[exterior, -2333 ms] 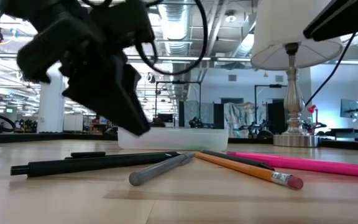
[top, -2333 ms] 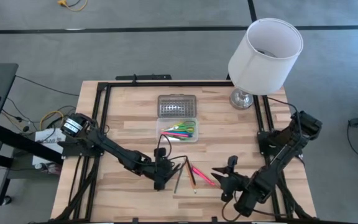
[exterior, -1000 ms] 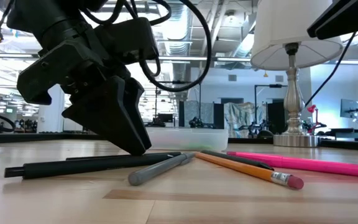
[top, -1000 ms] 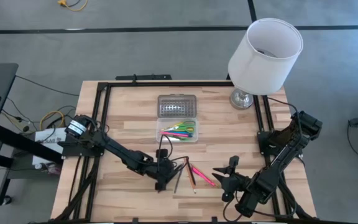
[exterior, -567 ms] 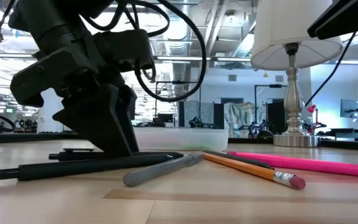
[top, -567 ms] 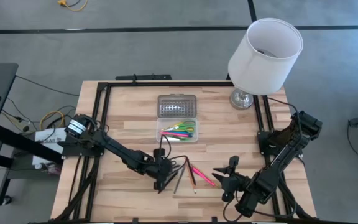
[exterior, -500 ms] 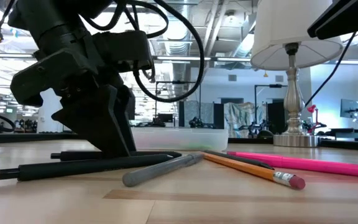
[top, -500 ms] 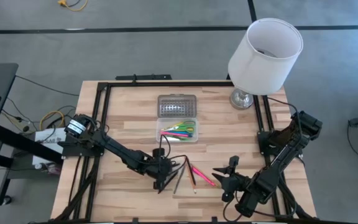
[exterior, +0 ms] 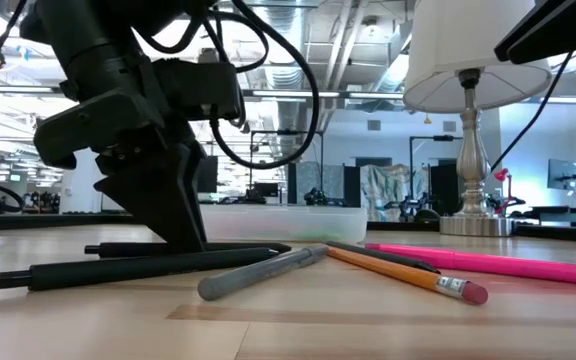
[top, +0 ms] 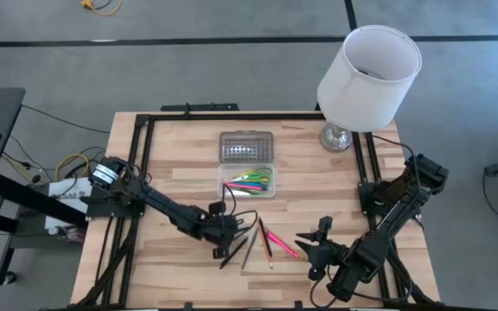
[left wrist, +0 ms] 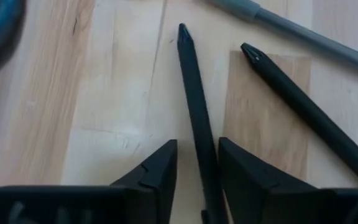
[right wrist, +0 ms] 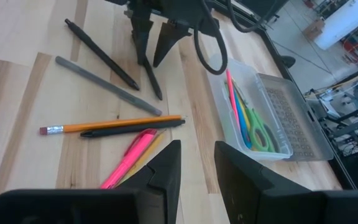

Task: Pick & place school supplies into a supply box
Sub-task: Put the left black pen into the black supply box, then put the yellow pencil into the black supply box

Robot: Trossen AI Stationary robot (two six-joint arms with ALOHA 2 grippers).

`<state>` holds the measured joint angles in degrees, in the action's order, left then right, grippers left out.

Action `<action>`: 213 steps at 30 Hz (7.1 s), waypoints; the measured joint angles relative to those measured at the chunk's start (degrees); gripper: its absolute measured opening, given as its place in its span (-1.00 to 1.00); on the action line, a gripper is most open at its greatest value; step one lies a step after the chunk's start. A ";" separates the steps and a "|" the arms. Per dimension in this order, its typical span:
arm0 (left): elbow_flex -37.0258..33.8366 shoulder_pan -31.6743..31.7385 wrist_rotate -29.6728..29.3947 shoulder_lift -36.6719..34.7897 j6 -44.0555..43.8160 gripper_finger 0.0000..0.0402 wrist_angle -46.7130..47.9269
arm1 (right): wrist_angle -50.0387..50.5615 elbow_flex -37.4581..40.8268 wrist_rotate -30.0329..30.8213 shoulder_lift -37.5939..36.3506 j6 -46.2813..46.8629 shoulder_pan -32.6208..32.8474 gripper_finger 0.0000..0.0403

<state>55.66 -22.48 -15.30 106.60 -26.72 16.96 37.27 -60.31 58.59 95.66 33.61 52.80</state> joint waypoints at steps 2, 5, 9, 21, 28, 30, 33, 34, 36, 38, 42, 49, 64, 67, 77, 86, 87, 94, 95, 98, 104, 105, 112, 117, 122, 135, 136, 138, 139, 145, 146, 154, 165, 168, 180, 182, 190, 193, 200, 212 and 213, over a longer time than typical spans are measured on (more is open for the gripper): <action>0.00 0.40 0.62 0.01 -0.11 -0.55 0.65 | 0.01 0.00 0.00 0.00 0.00 0.00 -0.54; 0.04 1.11 1.93 -0.01 -0.73 -0.65 1.97 | 0.01 0.00 -0.04 0.00 0.02 0.00 -0.54; 0.12 1.64 3.43 -0.05 -0.16 -0.78 2.78 | 0.01 0.00 -0.13 0.00 0.04 0.00 -0.54; 6.99 3.31 7.45 0.56 9.79 -0.59 11.31 | 0.05 0.00 -0.71 0.00 0.96 0.00 -0.54; 7.52 6.62 12.72 0.58 9.84 -0.40 12.69 | 0.14 0.00 -0.79 0.00 0.98 0.07 -0.54; 7.52 6.89 12.90 0.56 10.30 -0.39 12.63 | 0.16 0.00 -0.79 0.00 0.98 0.07 -0.54; 7.52 7.06 12.91 0.56 11.54 -0.39 12.15 | 0.03 0.11 -0.78 0.00 0.98 0.07 -0.54; 7.52 7.06 12.74 0.56 12.00 -0.40 11.94 | -0.02 0.35 -0.76 -0.02 1.03 0.07 -0.54; 7.52 7.04 12.12 0.56 12.80 -0.41 11.53 | 0.06 1.01 -0.78 -0.01 1.31 0.07 -0.54; 7.52 6.99 11.01 0.56 13.25 -0.45 11.25 | 0.05 1.61 -0.74 -0.02 1.89 -0.07 -0.54; 7.52 7.02 9.51 0.56 13.75 -0.61 10.97 | 0.07 2.44 -0.76 -0.02 2.08 -0.55 -0.54; 7.52 7.08 7.02 0.56 13.90 -0.94 10.74 | 0.03 2.45 -0.74 -0.02 2.05 -0.81 -0.54; 9.35 6.20 2.81 0.40 12.72 -0.93 15.60 | 0.10 2.47 -0.68 -0.02 2.01 -0.81 -0.54; 11.58 5.54 0.87 0.40 12.74 -0.91 17.25 | 0.20 2.47 -0.67 -0.02 2.01 -0.81 -0.54; 20.43 6.47 -10.85 0.28 18.76 -0.91 24.39 | 0.25 2.47 -0.66 -0.02 2.01 -0.81 -0.54; 21.66 15.49 -17.92 0.29 26.20 -0.89 24.27 | 0.24 2.47 -0.68 -0.02 2.01 -0.81 -0.54; 21.66 16.73 -17.56 0.31 26.55 -0.89 24.19 | 0.25 2.47 -0.68 -0.02 2.01 -0.81 -0.54; 21.64 22.68 -10.47 0.34 28.13 -0.83 21.84 | 0.25 2.47 -1.43 -0.02 2.01 -0.81 -0.54; 21.64 23.32 -9.62 0.34 28.03 -0.81 21.82 | 0.23 2.47 -1.44 -0.02 2.01 -0.81 -0.54; 21.64 24.75 -7.96 0.34 27.80 -0.73 21.79 | 0.27 2.47 -1.46 -0.02 2.38 -0.81 -0.54; 21.64 25.22 -7.90 0.36 28.11 -0.51 21.67 | 0.33 2.47 -1.49 -0.02 2.40 -0.81 -0.54; 21.64 25.22 -7.90 0.36 28.11 -0.48 21.67 | 0.34 2.47 -1.49 -0.02 2.40 -0.81 -0.54; 21.59 23.28 -4.99 0.11 28.04 -0.34 22.44 | 0.25 2.47 -1.71 -0.02 6.59 -1.78 -0.54; 21.59 17.90 -4.47 -1.67 28.02 -0.34 22.84 | -0.15 2.47 -8.30 -0.02 11.47 -5.55 -0.54; 21.41 10.51 -6.47 -2.49 25.43 -0.34 23.54 | -3.28 2.49 -18.52 -0.02 10.99 -9.50 -0.54; 14.78 -5.37 -26.59 -2.50 9.25 -0.34 24.83 | -9.22 2.51 -33.86 5.85 10.97 -12.41 -0.54; 14.34 -6.03 -27.79 -2.50 8.11 -0.34 24.73 | -9.06 2.51 -34.25 6.21 11.57 -12.38 -0.54; 13.67 -7.13 -30.01 -2.50 6.17 -0.34 24.91 | -9.07 2.51 -34.51 6.74 12.65 -12.32 -0.54; 13.41 -7.58 -30.77 -2.50 5.12 -0.34 25.11 | -8.97 2.51 -34.53 6.81 12.94 -12.31 -0.54; 12.39 -9.01 -33.00 -2.50 0.17 -0.34 26.34 | -9.28 2.49 -34.30 6.80 14.01 -12.33 -0.54; 12.39 -9.09 -33.64 -2.50 -0.43 -0.34 26.38 | -9.28 2.49 -34.29 6.80 14.05 -12.33 -0.54; 12.37 -10.17 -35.38 -2.50 -2.53 -0.34 27.14 | -11.21 3.83 -32.94 6.80 14.49 -12.59 -0.54; 12.37 -11.55 -36.11 -2.50 -3.93 -0.34 27.42 | -11.27 4.31 -32.53 6.80 14.60 -14.26 -0.54; 12.37 -11.80 -36.29 -2.50 -4.04 -0.34 27.42 | -11.93 4.31 -32.54 6.81 14.53 -14.29 -0.54; 12.37 -12.26 -36.41 -2.50 -4.64 -0.34 27.75 | -13.95 4.24 -34.35 10.49 14.55 -14.21 -0.54; 12.37 -12.28 -36.41 -2.48 -5.10 -0.34 27.88 | -14.37 4.17 -33.81 11.15 14.63 -14.14 -0.54; 12.37 -12.26 -36.58 -2.48 -5.88 -0.34 28.73 | -13.34 4.17 -33.64 10.99 14.75 -13.87 -0.54; 12.37 -12.26 -36.60 -2.48 -6.04 -0.34 28.71 | -12.39 4.17 -33.92 11.00 14.80 -14.26 -0.54; 12.38 -12.26 -36.58 -2.48 -6.10 -0.34 28.71 | -7.24 4.04 -36.85 10.91 18.66 -16.54 -0.58; 12.39 -12.26 -36.69 -2.48 -6.31 -0.34 29.81 | -4.49 4.03 -43.40 9.62 17.45 -19.20 -0.96; 12.39 -12.26 -36.70 -2.48 -6.67 -0.34 30.19 | -3.84 4.07 -43.79 9.41 18.11 -19.19 -0.94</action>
<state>68.05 -34.74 -52.00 104.12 -33.39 47.16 33.43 -56.24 14.80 105.07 51.71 33.61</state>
